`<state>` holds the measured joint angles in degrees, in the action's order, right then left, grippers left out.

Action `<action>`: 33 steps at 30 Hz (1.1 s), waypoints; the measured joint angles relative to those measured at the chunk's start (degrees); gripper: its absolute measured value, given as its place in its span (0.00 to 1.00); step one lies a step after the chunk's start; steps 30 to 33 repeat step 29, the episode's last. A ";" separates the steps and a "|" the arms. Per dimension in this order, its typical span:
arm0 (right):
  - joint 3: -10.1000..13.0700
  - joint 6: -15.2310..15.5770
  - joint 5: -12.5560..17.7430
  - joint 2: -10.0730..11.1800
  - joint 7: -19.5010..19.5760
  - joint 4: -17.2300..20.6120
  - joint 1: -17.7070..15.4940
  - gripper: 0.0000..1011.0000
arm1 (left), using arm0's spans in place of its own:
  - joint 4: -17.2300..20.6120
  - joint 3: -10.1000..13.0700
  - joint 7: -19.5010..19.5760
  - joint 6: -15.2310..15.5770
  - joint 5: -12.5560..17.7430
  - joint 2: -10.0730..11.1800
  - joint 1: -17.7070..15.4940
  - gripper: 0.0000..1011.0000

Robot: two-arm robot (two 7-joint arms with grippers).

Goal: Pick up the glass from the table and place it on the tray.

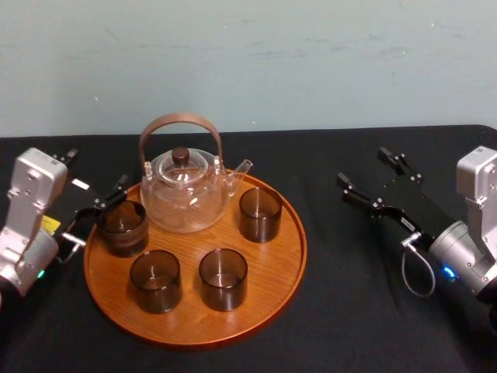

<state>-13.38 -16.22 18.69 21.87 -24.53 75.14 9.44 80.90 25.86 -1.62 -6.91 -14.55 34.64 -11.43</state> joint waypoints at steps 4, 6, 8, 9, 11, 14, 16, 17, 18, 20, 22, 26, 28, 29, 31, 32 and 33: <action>0.48 0.19 -2.14 -0.28 2.02 -0.18 -0.42 0.99 | 0.00 0.00 0.00 0.00 0.00 0.00 0.00 0.99; 0.65 0.32 -2.76 -0.42 2.59 -0.34 -0.56 0.99 | 0.00 0.00 0.00 0.00 0.00 0.00 0.00 0.99; 0.91 0.48 -3.59 -0.67 3.23 -0.51 -0.81 0.99 | 0.00 0.00 0.00 0.00 0.00 0.00 0.00 0.99; 1.02 0.53 -3.88 -0.78 3.45 -0.59 -0.92 0.99 | 0.00 0.00 0.00 0.00 0.00 0.00 0.00 0.99; 1.02 0.53 -3.88 -0.77 3.45 -0.59 -0.92 0.99 | 0.00 0.00 0.00 0.00 0.00 0.00 0.00 0.99; 0.98 0.55 -3.82 -0.73 3.41 -0.59 -0.89 0.99 | 0.00 0.00 0.00 0.00 0.00 0.00 0.00 0.99; 0.96 0.56 -3.74 -0.71 3.37 -0.59 -0.86 0.99 | 0.00 0.00 0.00 0.00 0.00 0.00 0.00 0.99; 0.94 0.57 -3.71 -0.70 3.35 -0.59 -0.85 0.99 | 0.00 0.00 0.00 0.00 0.00 0.00 0.00 0.99; 0.93 0.58 -3.69 -0.70 3.34 -0.59 -0.85 0.99 | 0.00 0.00 0.00 0.00 0.00 0.00 0.00 0.99; 0.91 0.59 -3.62 -0.68 3.28 -0.59 -0.82 0.99 | 0.00 0.00 0.00 0.00 0.00 0.00 0.00 0.99; 0.89 0.60 -3.57 -0.67 3.25 -0.59 -0.79 0.99 | 0.00 0.00 0.00 0.00 0.00 0.00 0.00 0.99; 0.87 0.61 -3.53 -0.66 3.20 -0.58 -0.76 0.99 | 0.00 0.00 0.00 0.00 0.00 0.00 0.00 0.99; 0.85 0.61 -3.50 -0.65 3.15 -0.57 -0.75 0.99 | 0.00 0.00 0.00 0.00 0.00 0.00 0.00 0.99; 0.84 0.61 -3.47 -0.64 3.13 -0.57 -0.74 0.99 | 0.00 0.00 0.00 0.00 0.00 0.00 0.00 0.99; 0.84 0.61 -3.47 -0.64 3.13 -0.57 -0.74 0.99 | 0.00 0.00 0.00 0.00 0.00 0.00 0.00 0.99; 0.84 0.61 -3.47 -0.64 3.13 -0.57 -0.74 0.99 | 0.00 0.00 0.00 0.00 0.00 0.00 0.00 0.99; 0.84 0.61 -3.47 -0.64 3.13 -0.57 -0.74 0.99 | 0.00 0.00 0.00 0.00 0.00 0.00 0.00 0.99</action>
